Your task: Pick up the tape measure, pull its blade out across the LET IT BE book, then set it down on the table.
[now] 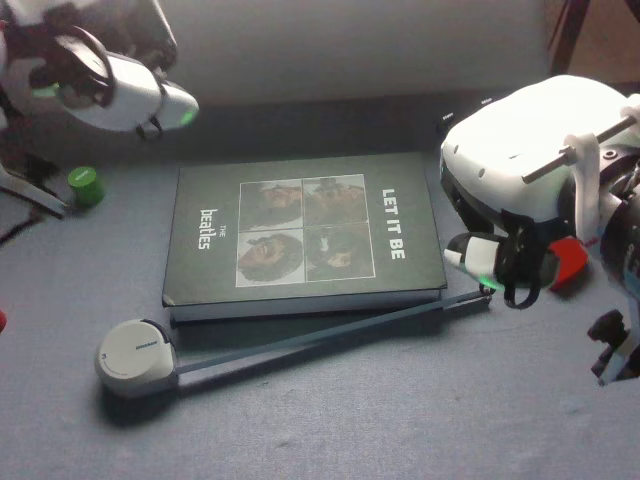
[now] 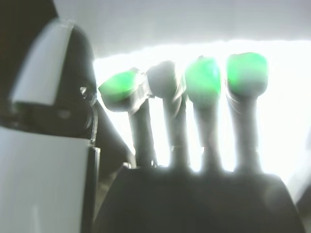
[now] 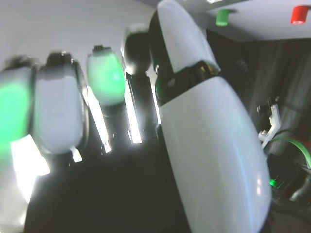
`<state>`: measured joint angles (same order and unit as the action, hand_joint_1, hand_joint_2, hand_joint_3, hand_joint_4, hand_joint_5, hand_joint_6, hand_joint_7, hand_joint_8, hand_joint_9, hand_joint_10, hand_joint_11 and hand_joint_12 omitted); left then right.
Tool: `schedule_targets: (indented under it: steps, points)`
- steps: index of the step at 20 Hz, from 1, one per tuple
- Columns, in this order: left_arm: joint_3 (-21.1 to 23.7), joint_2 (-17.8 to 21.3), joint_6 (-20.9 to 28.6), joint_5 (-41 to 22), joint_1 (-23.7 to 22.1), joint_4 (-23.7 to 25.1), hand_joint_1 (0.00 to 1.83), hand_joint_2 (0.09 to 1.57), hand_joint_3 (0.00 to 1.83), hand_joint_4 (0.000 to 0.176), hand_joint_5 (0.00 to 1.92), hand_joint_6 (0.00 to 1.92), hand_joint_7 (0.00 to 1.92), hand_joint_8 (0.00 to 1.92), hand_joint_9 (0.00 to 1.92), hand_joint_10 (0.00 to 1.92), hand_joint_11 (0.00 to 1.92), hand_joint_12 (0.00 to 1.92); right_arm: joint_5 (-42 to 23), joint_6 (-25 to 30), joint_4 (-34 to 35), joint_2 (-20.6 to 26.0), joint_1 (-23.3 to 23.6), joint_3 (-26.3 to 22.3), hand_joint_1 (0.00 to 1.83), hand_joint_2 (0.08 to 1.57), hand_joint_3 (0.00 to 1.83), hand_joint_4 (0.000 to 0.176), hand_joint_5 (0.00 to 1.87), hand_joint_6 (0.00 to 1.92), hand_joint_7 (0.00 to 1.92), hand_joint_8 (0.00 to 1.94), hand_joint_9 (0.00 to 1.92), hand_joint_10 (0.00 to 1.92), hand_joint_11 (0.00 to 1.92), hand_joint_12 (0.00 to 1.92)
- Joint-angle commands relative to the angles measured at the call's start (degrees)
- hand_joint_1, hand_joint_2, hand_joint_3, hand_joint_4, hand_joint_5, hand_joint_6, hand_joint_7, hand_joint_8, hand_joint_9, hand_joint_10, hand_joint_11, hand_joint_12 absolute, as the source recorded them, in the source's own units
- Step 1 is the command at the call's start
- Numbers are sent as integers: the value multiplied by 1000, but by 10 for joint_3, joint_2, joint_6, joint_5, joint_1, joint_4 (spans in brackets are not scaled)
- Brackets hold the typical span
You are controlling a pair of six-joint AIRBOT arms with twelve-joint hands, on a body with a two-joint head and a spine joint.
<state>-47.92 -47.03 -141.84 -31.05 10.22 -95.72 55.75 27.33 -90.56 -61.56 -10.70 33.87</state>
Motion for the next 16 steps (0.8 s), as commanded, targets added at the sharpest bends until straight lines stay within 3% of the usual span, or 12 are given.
schedule_targets:
  steps: [1, 3, 6, 8, 11, 13, 16]
  points:
    - [14, -5, -3, -47, -8, 19, 1022, 1188, 3, 176, 1329, 1921, 1472, 1921, 1605, 1921, 1599, 1921, 15, 4, -57, 1, 3, -4, 936, 1349, 0, 175, 1223, 1921, 1514, 1941, 1702, 1921, 1900, 1921]
    - [64, -16, -21, -129, 0, -12, 1012, 1196, 4, 176, 1314, 1921, 1460, 1921, 1586, 1921, 1589, 1921, 16, 5, -57, 0, 2, -5, 934, 1357, 2, 176, 1235, 1921, 1513, 1941, 1703, 1921, 1901, 1921]
    - [114, -33, -22, -211, 8, -13, 1001, 1207, 7, 176, 1312, 1921, 1456, 1921, 1581, 1921, 1586, 1921, 20, 5, -57, -1, 1, -5, 974, 1359, 2, 176, 1196, 1921, 1513, 1941, 1709, 1921, 1897, 1921]
    - [140, -53, -1, -277, 20, -20, 1001, 1211, 4, 176, 1299, 1921, 1447, 1921, 1571, 1921, 1577, 1921, 19, 5, -57, -1, 1, -5, 977, 1366, 3, 176, 1217, 1921, 1512, 1941, 1712, 1921, 1898, 1921]
    - [157, -81, 24, -302, 29, -18, 1015, 1198, 0, 176, 1276, 1921, 1423, 1921, 1542, 1921, 1548, 1921, 18, 3, -57, -1, 1, -5, 959, 1375, 4, 176, 1339, 1921, 1548, 1941, 1747, 1921, 1917, 1921]
    - [162, -90, 38, -306, 31, -18, 1026, 1182, 0, 176, 1260, 1921, 1413, 1921, 1516, 1921, 1525, 1921, 17, 0, -57, -1, 0, -5, 982, 1341, 0, 176, 1265, 1921, 1536, 1941, 1761, 1921, 1921, 1921]
    - [167, -92, 43, -309, 30, -17, 1026, 1171, 0, 176, 1251, 1921, 1400, 1921, 1499, 1921, 1498, 1921, 17, -1, -58, -1, -1, -5, 957, 1334, 0, 176, 1307, 1921, 1536, 1941, 1769, 1921, 1921, 1921]
